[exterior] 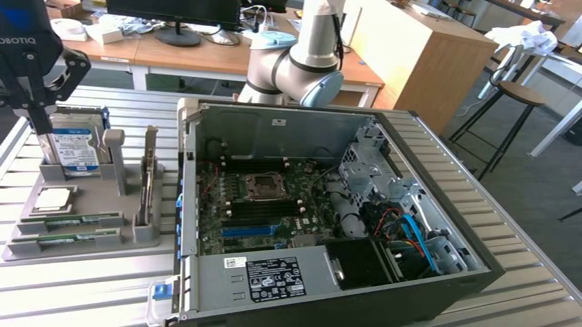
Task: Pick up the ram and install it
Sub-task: 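Pick up the ram and move it above insertion slot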
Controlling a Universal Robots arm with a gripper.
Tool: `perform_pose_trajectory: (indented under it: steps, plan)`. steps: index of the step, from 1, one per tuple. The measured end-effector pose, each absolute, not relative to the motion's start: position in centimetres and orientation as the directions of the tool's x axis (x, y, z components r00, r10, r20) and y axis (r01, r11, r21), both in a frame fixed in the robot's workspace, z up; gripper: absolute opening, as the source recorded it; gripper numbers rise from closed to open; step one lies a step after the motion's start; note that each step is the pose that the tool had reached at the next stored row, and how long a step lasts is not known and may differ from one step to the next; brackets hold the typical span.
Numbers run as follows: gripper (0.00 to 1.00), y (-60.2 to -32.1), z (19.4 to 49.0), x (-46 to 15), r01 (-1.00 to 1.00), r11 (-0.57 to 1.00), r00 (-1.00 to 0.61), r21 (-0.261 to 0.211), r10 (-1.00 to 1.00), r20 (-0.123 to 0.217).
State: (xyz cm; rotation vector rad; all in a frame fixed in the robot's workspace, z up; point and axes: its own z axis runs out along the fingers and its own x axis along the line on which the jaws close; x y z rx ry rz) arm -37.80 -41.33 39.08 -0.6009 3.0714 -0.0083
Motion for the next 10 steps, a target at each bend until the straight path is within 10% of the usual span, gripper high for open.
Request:
perform_pose_trajectory:
  steps: [10]
  plan:
    - [0.10,-41.23,39.07,-37.92,-0.480,0.877,-0.877,-0.028,-0.480,-0.001]
